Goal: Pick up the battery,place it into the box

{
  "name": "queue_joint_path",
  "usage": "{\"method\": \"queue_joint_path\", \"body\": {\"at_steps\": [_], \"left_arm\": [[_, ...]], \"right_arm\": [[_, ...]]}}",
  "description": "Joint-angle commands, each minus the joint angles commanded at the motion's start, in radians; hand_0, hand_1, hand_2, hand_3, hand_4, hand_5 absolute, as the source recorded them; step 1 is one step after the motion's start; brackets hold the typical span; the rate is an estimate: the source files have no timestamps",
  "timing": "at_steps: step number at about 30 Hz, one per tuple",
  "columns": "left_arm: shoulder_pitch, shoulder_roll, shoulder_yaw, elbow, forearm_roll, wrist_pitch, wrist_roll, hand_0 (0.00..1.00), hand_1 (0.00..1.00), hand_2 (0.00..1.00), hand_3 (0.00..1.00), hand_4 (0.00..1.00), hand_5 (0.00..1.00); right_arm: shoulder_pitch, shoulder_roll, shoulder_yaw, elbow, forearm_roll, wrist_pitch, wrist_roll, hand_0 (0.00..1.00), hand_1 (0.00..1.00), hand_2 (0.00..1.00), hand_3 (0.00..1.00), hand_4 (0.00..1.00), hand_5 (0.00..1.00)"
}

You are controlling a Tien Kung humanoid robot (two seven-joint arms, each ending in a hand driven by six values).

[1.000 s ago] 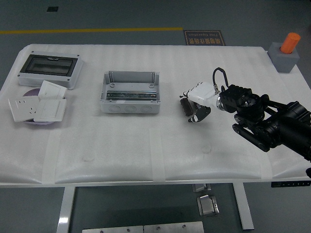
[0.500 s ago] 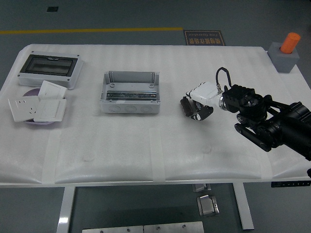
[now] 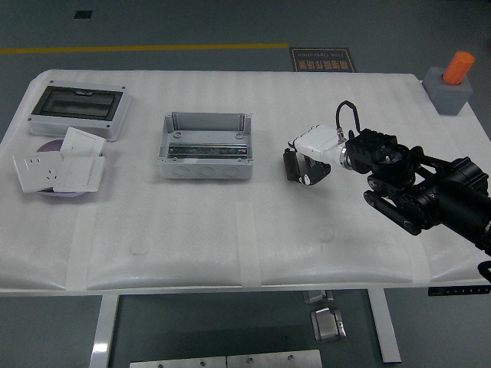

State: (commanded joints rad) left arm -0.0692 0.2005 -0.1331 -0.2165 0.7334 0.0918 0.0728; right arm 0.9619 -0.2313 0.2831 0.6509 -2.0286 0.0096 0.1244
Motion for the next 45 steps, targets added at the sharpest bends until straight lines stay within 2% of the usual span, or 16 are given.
{"method": "queue_joint_path", "body": {"at_steps": [15,22,26,27,32,33,36,38,40,45], "left_arm": [[-0.003,-0.001,-0.003,0.001,0.000,0.002,-0.002,0.596,0.619,0.463,0.606,0.415,0.453],[-0.002,-0.002,-0.009,0.002,0.007,0.003,-0.002,0.596,0.619,0.463,0.606,0.416,0.453],[0.001,-0.003,-0.015,0.004,0.013,0.002,0.000,0.596,0.619,0.463,0.606,0.416,0.453],[0.002,-0.003,-0.017,0.004,0.015,0.002,0.001,0.596,0.619,0.464,0.607,0.416,0.452],[0.004,-0.004,-0.021,0.005,0.017,0.001,0.002,0.596,0.619,0.464,0.607,0.416,0.452],[0.004,-0.004,-0.020,0.005,0.016,0.001,0.002,0.596,0.619,0.465,0.607,0.416,0.452],[0.005,-0.005,-0.019,0.005,0.013,0.002,0.002,0.596,0.619,0.465,0.607,0.416,0.452],[0.006,-0.005,-0.020,0.005,0.014,0.001,0.003,0.596,0.619,0.465,0.607,0.416,0.452],[0.007,-0.005,-0.020,0.005,0.015,0.001,0.003,0.596,0.619,0.466,0.607,0.418,0.454],[0.005,-0.004,-0.021,0.005,0.015,0.001,0.004,0.596,0.619,0.463,0.608,0.419,0.455]], "right_arm": [[-0.010,0.008,0.000,-0.002,0.017,-0.004,-0.002,0.823,0.754,0.781,0.837,0.691,0.413],[-0.008,0.000,-0.020,0.016,0.077,-0.040,-0.009,0.822,0.753,0.779,0.836,0.689,0.418],[-0.002,-0.015,-0.062,0.048,0.148,-0.084,-0.029,0.822,0.753,0.779,0.836,0.689,0.418],[-0.001,-0.019,-0.076,0.058,0.169,-0.100,-0.035,0.798,0.677,0.656,0.679,0.597,0.386],[0.007,-0.038,-0.165,0.118,0.275,-0.197,-0.069,0.798,0.677,0.656,0.679,0.597,0.386],[0.009,-0.042,-0.184,0.132,0.296,-0.219,-0.075,0.785,0.651,0.595,0.649,0.467,0.318],[0.016,-0.047,-0.231,0.168,0.366,-0.293,-0.092,0.785,0.651,0.595,0.649,0.467,0.318],[0.023,-0.043,-0.213,0.184,0.388,-0.335,-0.099,0.785,0.651,0.595,0.649,0.467,0.318],[0.029,-0.037,-0.191,0.192,0.393,-0.355,-0.104,0.772,0.646,0.580,0.641,0.461,0.319],[0.041,-0.015,-0.134,0.192,0.379,-0.372,-0.113,0.774,0.645,0.579,0.641,0.460,0.320]]}}
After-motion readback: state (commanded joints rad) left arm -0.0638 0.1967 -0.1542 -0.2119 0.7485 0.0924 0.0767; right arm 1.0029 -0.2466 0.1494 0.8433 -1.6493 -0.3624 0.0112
